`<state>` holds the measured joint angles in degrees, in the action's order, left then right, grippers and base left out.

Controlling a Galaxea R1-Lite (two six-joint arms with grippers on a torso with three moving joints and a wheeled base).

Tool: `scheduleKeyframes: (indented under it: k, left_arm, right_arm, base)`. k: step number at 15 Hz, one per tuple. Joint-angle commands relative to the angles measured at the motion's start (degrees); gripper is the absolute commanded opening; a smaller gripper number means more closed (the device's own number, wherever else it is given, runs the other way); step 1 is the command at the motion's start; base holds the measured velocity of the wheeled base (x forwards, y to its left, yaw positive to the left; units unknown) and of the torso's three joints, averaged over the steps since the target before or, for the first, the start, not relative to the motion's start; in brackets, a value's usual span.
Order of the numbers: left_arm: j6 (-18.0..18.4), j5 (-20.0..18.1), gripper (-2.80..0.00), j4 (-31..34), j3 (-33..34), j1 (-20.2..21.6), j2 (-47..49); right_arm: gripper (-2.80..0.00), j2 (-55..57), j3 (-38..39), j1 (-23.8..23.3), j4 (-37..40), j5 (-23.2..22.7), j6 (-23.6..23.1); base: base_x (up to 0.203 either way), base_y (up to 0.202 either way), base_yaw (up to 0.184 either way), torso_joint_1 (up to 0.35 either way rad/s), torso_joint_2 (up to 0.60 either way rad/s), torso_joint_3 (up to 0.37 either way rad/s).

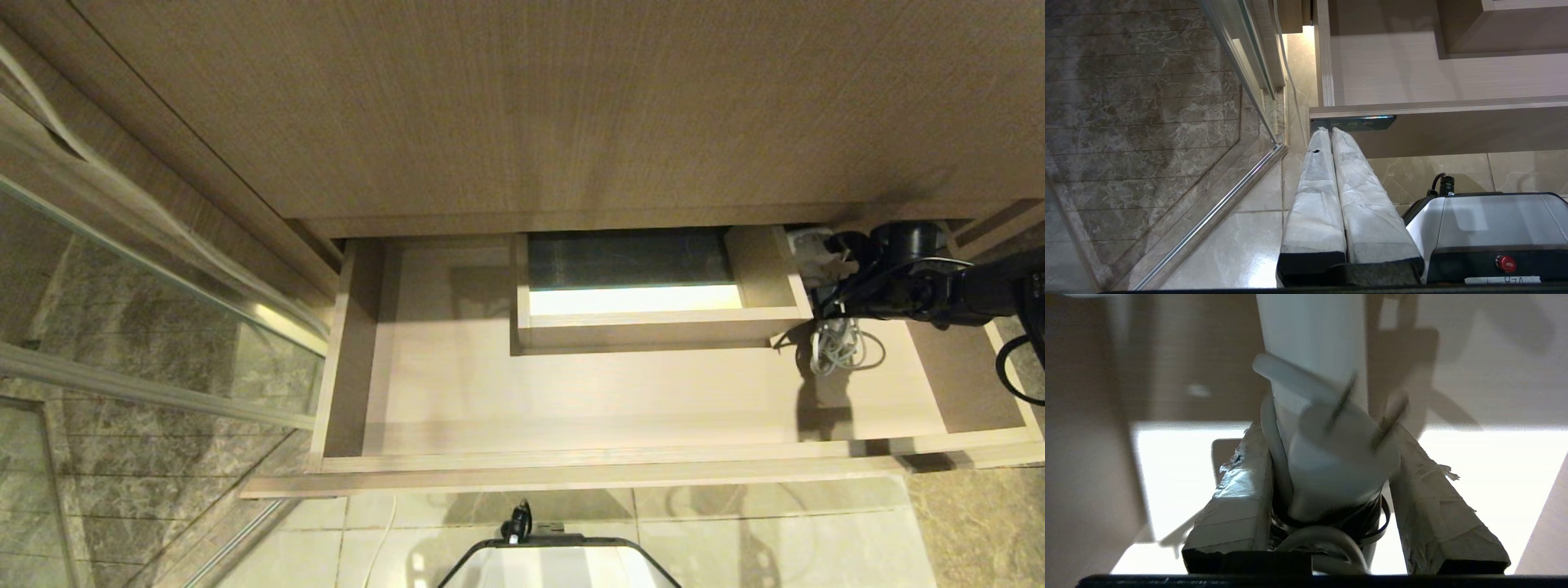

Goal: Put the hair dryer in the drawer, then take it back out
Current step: Take the hairdryer out

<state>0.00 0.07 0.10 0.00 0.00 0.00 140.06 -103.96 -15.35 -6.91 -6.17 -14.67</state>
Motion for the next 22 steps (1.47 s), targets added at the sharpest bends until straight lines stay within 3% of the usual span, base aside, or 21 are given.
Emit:
scheduleKeyframes:
  k: [1,5,10,14,17,22]
  left_arm:
    - [0.0,0.01,-2.8,-0.01,0.0,0.0,0.0]
    - [0.0,0.01,-2.8,-0.01,0.07,-0.01,-0.01]
    - [0.0,0.01,-2.8,-0.01,0.02,0.0,-0.03]
    - [0.0,0.01,-2.8,-0.01,0.09,0.0,-0.09]
    - [0.0,0.01,-2.8,-0.01,0.0,0.0,0.0]
    - [0.0,0.01,-2.8,-0.01,0.04,0.0,-0.05]
  right_arm:
    - [-2.8,-2.81,0.72,-0.34,0.4,-0.06,-0.32]
    - [-2.8,-9.44,4.54,-1.6,4.14,-0.07,-1.13]
    - [-2.8,-18.74,11.2,-3.86,10.37,-0.03,-6.5]
    - [-2.8,-25.49,17.6,-5.02,14.88,0.09,-8.1]
    - [-2.8,-31.08,20.9,-5.68,20.58,0.13,-12.81]
    - [-2.8,-45.5,31.61,-5.67,22.18,0.17,-13.26]
  base:
    - [0.0,0.0,0.0,0.0,0.0,0.0]
    - [0.0,0.0,0.0,0.0,0.0,0.0]
    - [0.0,0.0,0.0,0.0,0.0,0.0]
    - [0.0,0.0,0.0,0.0,0.0,0.0]
    - [0.0,0.0,0.0,0.0,0.0,0.0]
    - [0.0,0.0,0.0,0.0,0.0,0.0]
